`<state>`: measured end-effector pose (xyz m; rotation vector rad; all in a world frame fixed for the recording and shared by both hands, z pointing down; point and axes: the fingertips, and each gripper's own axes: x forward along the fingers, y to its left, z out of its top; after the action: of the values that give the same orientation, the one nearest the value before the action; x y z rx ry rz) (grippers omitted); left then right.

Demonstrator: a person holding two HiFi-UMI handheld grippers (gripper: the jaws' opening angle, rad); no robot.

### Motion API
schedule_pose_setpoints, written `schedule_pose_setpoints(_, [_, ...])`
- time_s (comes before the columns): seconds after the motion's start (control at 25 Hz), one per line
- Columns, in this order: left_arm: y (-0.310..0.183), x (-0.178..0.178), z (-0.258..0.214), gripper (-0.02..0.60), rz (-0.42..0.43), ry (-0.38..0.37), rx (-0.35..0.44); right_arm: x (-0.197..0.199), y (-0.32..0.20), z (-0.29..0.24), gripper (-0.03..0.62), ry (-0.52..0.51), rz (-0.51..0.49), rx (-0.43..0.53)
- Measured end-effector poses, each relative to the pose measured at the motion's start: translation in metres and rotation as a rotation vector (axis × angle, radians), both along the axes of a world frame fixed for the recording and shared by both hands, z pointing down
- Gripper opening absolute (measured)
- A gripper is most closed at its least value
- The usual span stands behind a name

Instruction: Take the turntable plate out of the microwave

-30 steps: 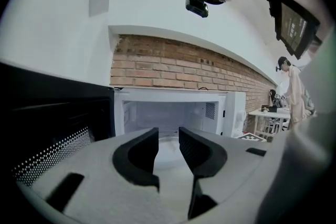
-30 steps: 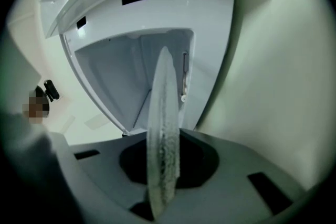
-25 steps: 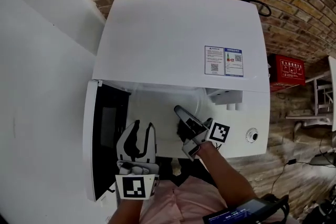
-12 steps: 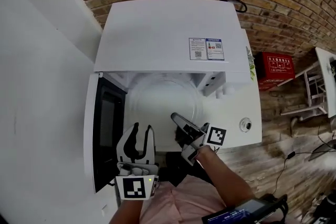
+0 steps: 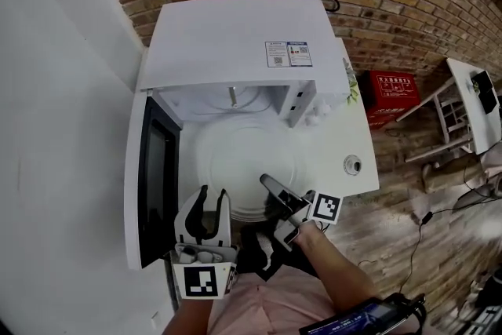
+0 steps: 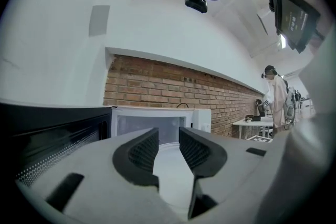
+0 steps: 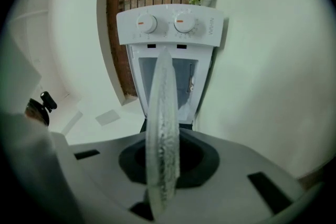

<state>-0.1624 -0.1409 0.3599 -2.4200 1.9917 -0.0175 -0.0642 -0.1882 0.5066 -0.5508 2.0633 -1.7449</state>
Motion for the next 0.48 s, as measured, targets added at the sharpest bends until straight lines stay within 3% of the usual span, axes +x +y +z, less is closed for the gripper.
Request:
schedule_pose_setpoints(0.24, [-0.001, 0.032, 0.003, 0.129, 0.03, -0.005, 0.006, 0.038, 0.007, 0.001, 0.028, -0.004, 0.033, 0.014])
schedule_pose_setpoints(0.48, [-0.01, 0.077, 0.009, 0.129, 0.024, 0.003, 0.0, 0.105, 0.014, 0.011, 0.028, 0.009, 0.055, 0.005])
